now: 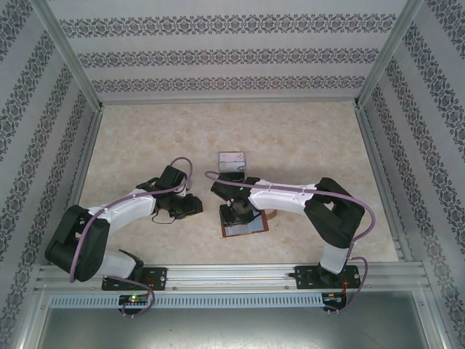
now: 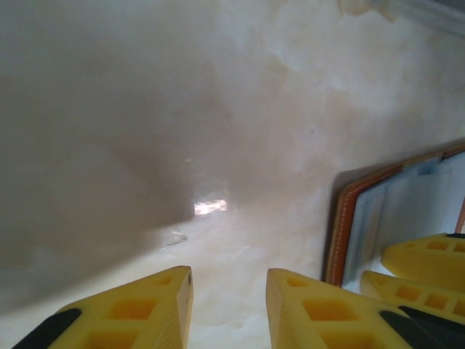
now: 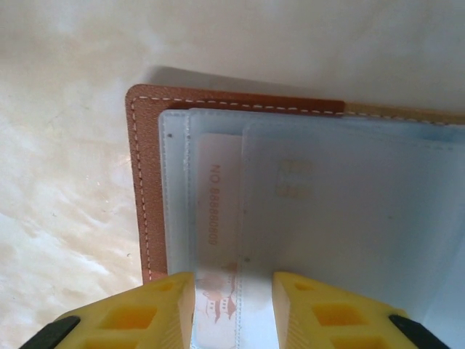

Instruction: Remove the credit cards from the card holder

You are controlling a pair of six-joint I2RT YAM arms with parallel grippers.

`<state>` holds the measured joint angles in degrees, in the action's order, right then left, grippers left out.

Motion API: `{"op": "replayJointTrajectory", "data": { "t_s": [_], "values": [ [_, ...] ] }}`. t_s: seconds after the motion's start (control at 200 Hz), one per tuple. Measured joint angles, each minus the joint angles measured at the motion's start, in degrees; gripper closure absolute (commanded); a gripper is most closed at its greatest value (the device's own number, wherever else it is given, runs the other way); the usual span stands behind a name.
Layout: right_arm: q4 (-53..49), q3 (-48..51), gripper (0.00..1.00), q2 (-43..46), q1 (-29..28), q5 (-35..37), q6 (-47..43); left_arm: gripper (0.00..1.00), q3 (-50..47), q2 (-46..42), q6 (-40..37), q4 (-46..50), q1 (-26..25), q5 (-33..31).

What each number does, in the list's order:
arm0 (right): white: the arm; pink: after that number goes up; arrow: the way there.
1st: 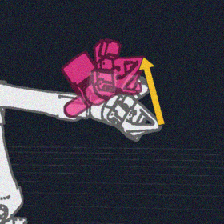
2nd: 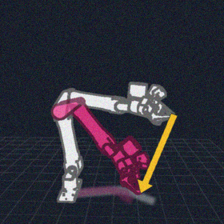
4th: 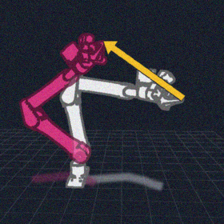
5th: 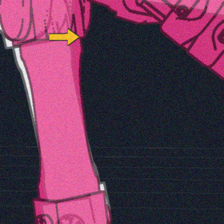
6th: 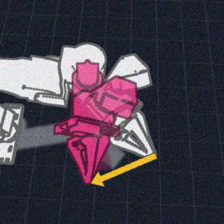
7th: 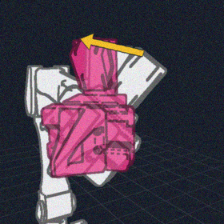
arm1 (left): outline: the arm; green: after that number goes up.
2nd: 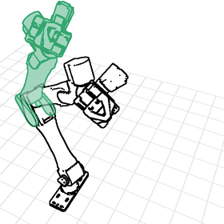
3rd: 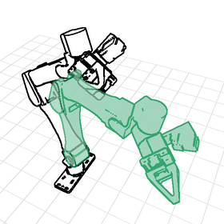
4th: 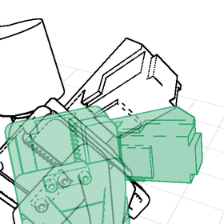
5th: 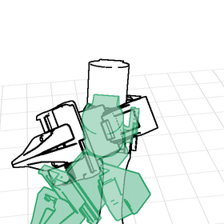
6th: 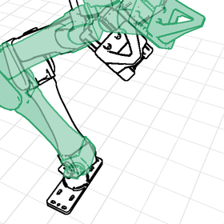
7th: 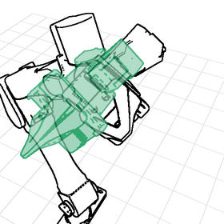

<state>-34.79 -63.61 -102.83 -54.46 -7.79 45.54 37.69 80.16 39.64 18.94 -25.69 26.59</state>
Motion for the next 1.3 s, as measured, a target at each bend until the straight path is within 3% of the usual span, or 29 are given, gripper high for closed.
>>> {"op": "replayJointTrajectory", "data": {
  "t_s": [0.335,0.785,1.019,1.304],
  "values": [
    [3.04,3.76,0.83,2.12,1.29,-0.63,2.01,0.84,4.2,7.23,4.87,-5.55,-9.51,0.02],
    [4.2,5.64,0.83,3.48,2.36,-1.09,2.56,0.92,5.84,14.01,11.08,-13.55,-13.99,1.77],
    [2.82,5.66,0.72,3.96,2.49,0.31,2.56,0.93,7.37,14.93,10.82,-11.65,-14.1,1.16],
    [-3.74,3.1,0.66,4.44,2.29,5.42,1.88,0.93,8.2,15.67,9.88,-10.69,-14.38,0.63]
  ]
}}
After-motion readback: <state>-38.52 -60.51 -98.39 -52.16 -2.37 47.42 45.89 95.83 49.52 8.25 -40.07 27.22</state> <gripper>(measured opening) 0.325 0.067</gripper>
